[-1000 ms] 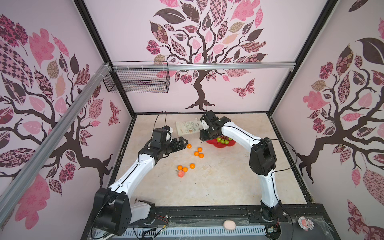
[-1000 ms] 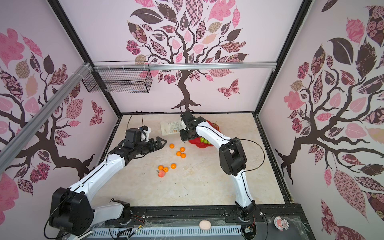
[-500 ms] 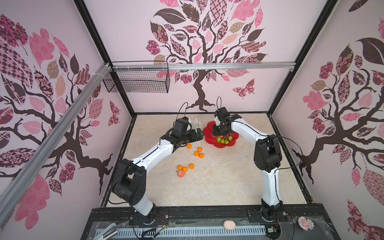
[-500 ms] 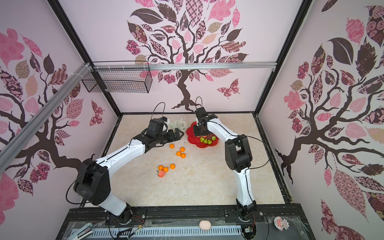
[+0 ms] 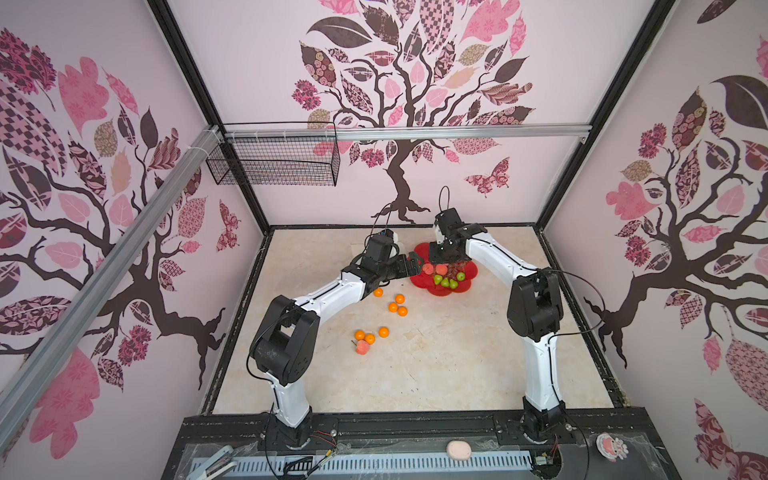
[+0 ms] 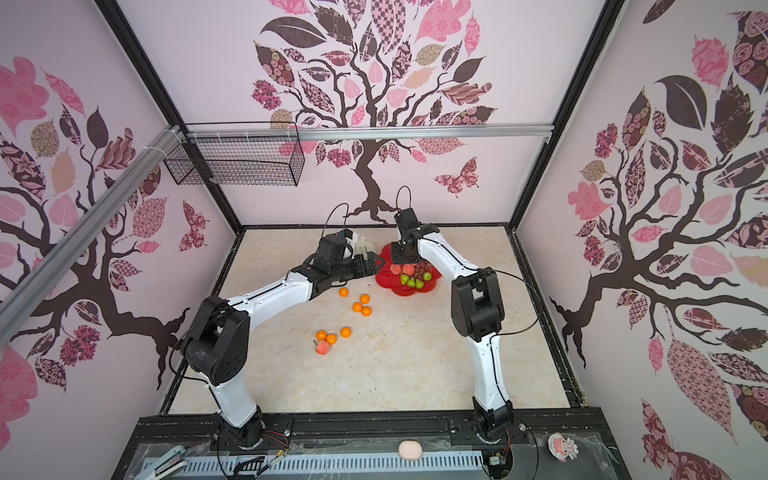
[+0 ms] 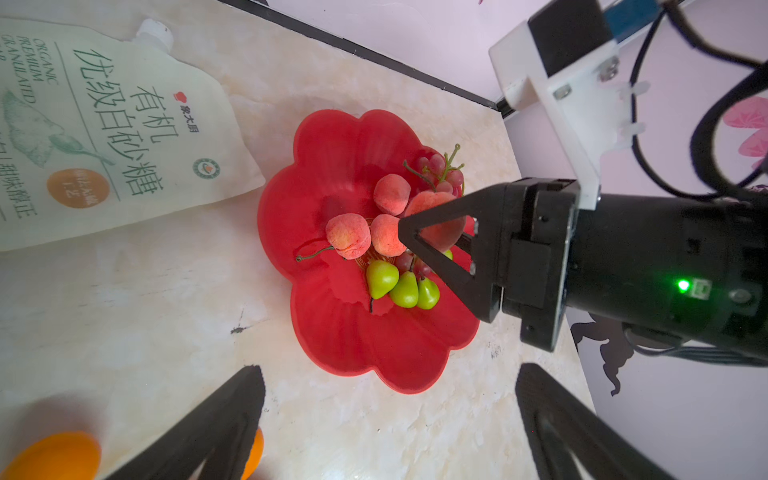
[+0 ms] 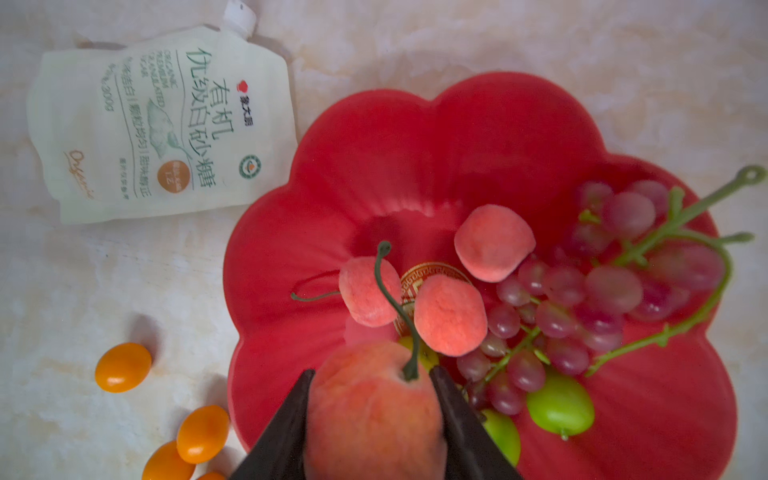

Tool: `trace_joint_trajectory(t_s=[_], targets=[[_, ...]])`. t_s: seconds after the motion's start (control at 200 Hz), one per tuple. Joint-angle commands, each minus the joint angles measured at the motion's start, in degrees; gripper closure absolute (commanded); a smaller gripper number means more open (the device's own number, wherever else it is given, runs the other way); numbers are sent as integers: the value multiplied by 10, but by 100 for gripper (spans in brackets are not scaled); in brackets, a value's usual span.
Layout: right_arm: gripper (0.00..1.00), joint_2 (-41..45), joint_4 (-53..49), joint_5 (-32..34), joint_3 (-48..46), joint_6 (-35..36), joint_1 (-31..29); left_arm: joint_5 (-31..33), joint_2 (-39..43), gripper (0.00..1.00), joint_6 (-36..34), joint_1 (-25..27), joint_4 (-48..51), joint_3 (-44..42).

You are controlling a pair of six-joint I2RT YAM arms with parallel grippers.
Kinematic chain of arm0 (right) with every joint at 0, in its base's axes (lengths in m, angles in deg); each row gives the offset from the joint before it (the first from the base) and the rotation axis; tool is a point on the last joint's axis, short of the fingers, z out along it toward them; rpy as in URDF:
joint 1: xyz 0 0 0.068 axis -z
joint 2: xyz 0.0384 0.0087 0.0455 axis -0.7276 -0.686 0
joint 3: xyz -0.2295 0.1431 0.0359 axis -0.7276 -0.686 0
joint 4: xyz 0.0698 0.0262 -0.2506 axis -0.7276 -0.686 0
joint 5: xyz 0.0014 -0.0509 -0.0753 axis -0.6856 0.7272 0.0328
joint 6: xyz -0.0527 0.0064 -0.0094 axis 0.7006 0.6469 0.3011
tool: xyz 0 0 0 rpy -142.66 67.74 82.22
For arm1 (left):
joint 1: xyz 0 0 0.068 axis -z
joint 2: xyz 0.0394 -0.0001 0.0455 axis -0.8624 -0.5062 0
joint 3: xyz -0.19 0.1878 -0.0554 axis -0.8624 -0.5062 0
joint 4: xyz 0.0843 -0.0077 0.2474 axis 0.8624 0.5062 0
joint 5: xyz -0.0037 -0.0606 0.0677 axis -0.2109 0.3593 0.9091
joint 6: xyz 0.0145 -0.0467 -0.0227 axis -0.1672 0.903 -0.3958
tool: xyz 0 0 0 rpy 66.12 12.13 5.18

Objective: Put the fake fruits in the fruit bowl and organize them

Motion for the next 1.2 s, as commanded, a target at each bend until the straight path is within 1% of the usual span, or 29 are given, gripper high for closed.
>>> trace_joint_trajectory(t_s=[0.0,0.085,0.175,0.315,0.765,1.195], targets=[[56,-46,-22,17,39,0,2,-10,-22,2,5,2,-31,31],[56,-61,-25,28,54,0,2,-5,-32,2,11,1,-39,30],[56,-76,-33,37,72,3,2,15,-35,2,21,-1,-35,29],[56,-92,-35,43,77,3,2,26,-34,2,35,-9,-36,17],[54,-136,-56,46,122,5,3,17,-38,2,29,-9,-42,15],[50,-132,-56,39,121,3,2,11,-43,2,28,-9,-42,18]])
